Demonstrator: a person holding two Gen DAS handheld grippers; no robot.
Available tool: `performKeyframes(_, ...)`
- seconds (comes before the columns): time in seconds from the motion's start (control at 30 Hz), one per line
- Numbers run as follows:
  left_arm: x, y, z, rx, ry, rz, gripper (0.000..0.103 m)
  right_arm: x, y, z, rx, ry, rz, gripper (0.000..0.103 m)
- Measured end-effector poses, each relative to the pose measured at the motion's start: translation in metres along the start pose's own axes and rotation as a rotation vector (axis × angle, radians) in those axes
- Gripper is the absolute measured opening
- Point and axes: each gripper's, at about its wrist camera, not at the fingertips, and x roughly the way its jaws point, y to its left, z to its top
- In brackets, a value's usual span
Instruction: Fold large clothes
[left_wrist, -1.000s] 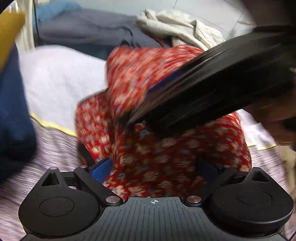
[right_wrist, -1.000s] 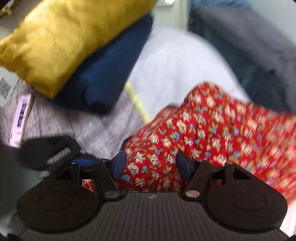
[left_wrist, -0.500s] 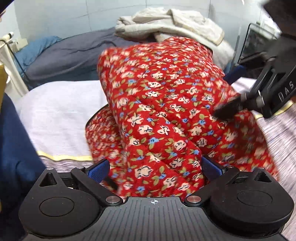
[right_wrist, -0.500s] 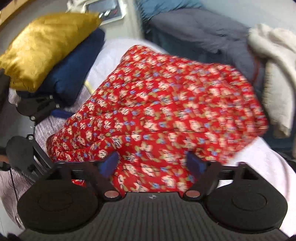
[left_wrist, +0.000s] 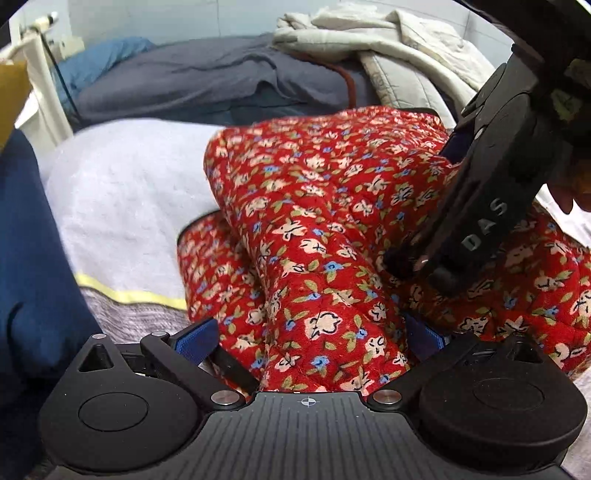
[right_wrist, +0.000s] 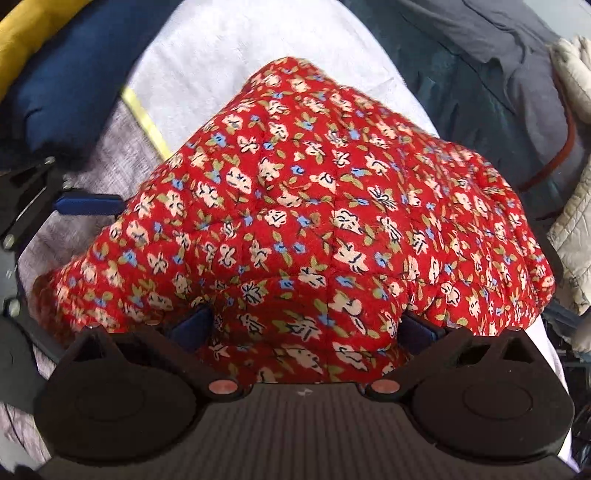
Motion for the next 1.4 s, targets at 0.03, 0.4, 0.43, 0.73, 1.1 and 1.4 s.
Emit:
performKeyframes(0.03,0.000,-0.002,0.004,-0.001,0.005,0.006,0.103,0.000,0.001,-0.003,0.008,-0.015,-0.006,0.103)
performKeyframes(0.4,-0.077,-0.006,-0.010,-0.147,-0.066,-0.020,0.103,-0.099,-0.008,-0.102,0.212,-0.311,0.076,0.103)
performKeyframes(0.43,-0.080,-0.010,-0.011,-0.138,-0.064,-0.022,0.103,-0.104,-0.011,-0.116,0.242,-0.340,0.085,0.103)
performKeyframes(0.73,-0.097,-0.025,-0.022,-0.158,-0.063,-0.010,0.103,-0.121,-0.006,-0.160,0.387,-0.395,0.071,0.103)
performKeyframes(1.1,-0.159,-0.032,-0.050,-0.190,-0.174,0.079,0.103,-0.132,0.003,-0.201,0.425,-0.458,0.163,0.103)
performKeyframes(1.4,-0.144,-0.007,-0.102,-0.687,-0.175,-0.129,0.103,-0.083,-0.044,-0.273,1.023,-0.498,0.668,0.103)
